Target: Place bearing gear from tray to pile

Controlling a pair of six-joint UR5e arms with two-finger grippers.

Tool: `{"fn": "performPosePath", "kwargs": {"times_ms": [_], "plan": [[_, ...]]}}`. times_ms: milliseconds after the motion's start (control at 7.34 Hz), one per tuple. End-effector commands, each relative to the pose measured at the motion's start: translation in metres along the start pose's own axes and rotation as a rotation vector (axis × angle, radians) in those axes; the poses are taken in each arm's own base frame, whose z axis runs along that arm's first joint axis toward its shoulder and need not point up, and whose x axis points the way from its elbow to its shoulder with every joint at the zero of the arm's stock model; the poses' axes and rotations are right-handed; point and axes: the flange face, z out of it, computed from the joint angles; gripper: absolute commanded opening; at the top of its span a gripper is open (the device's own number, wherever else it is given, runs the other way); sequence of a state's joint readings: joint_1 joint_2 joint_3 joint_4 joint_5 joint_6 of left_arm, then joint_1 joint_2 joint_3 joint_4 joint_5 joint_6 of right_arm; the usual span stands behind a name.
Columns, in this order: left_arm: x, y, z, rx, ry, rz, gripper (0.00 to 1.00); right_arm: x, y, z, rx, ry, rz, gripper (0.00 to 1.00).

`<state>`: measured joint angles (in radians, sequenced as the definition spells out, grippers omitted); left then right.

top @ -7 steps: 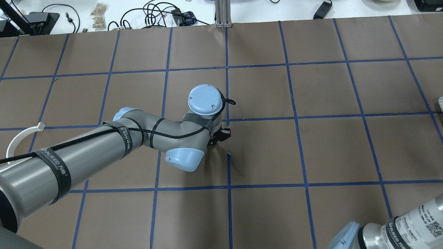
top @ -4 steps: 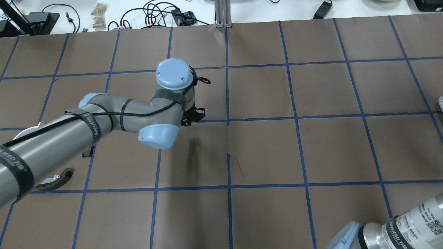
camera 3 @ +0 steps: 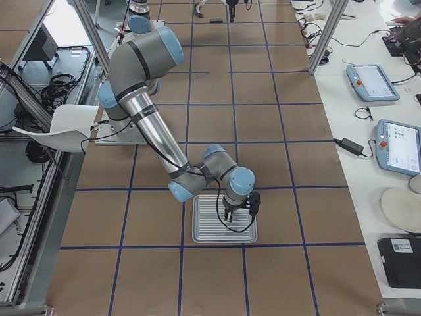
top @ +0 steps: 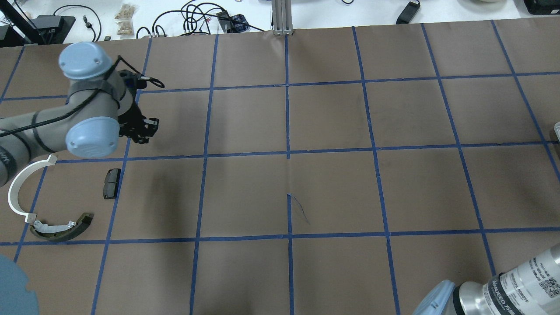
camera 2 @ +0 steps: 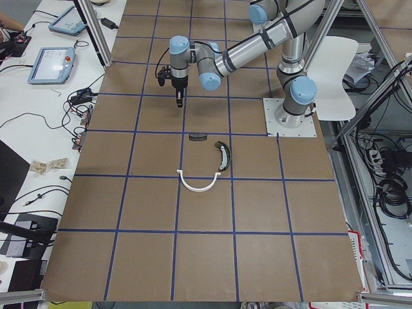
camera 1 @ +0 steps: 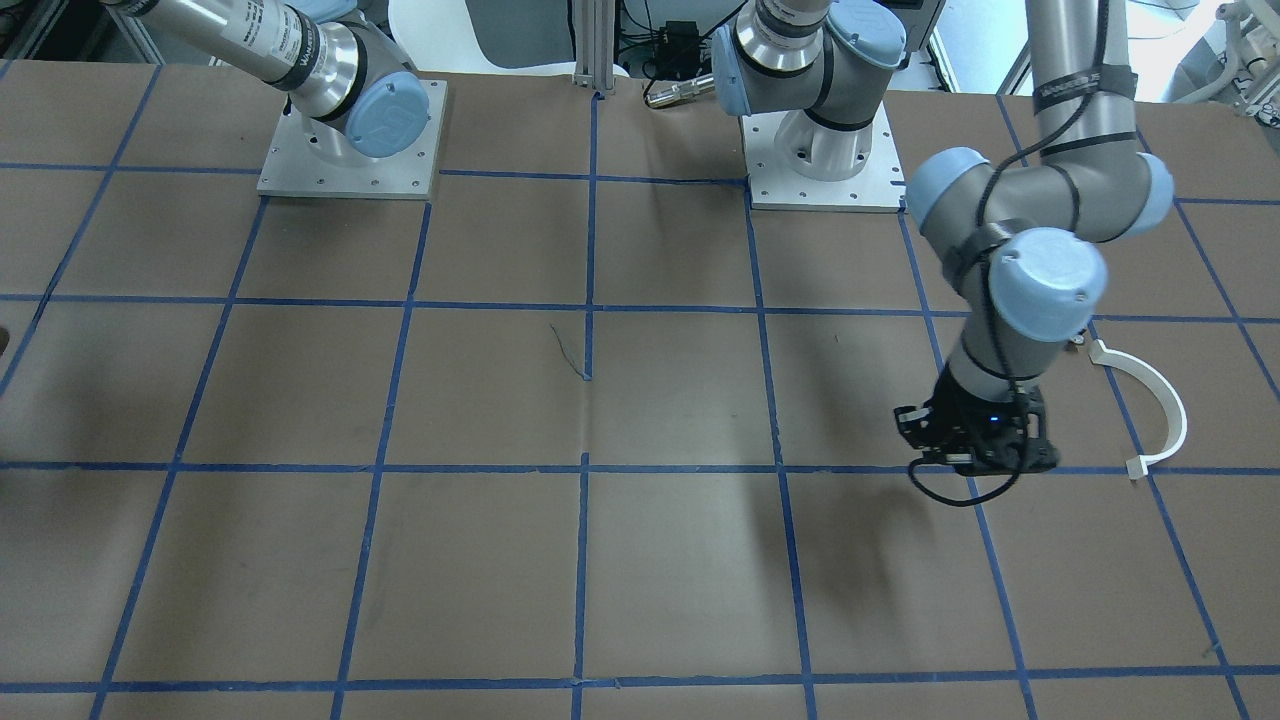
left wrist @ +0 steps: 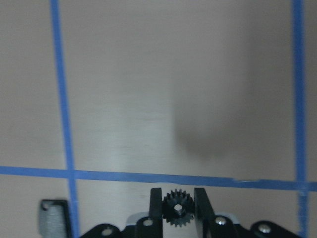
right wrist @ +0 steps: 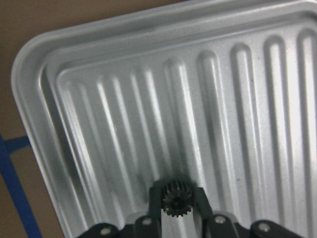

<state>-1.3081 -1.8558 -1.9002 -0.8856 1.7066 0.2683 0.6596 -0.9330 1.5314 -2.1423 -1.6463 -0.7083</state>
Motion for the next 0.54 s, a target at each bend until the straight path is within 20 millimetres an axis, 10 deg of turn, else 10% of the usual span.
{"fn": "performPosePath", "kwargs": {"times_ms": [0,272,408], "plan": [[-0.136,0.024,0.04,-0.062,0.031,0.063,0.0,0.003,0.001,-0.004,-0.023,0.026,-0.031,0.0],[-0.165,0.039,0.062,-0.095,0.048,0.123,0.0,0.009,-0.002,-0.026,-0.005,0.057,-0.029,0.0],[-0.161,0.045,0.069,-0.108,0.058,0.124,0.37,0.009,-0.004,-0.041,-0.007,0.049,-0.03,0.0]]}}
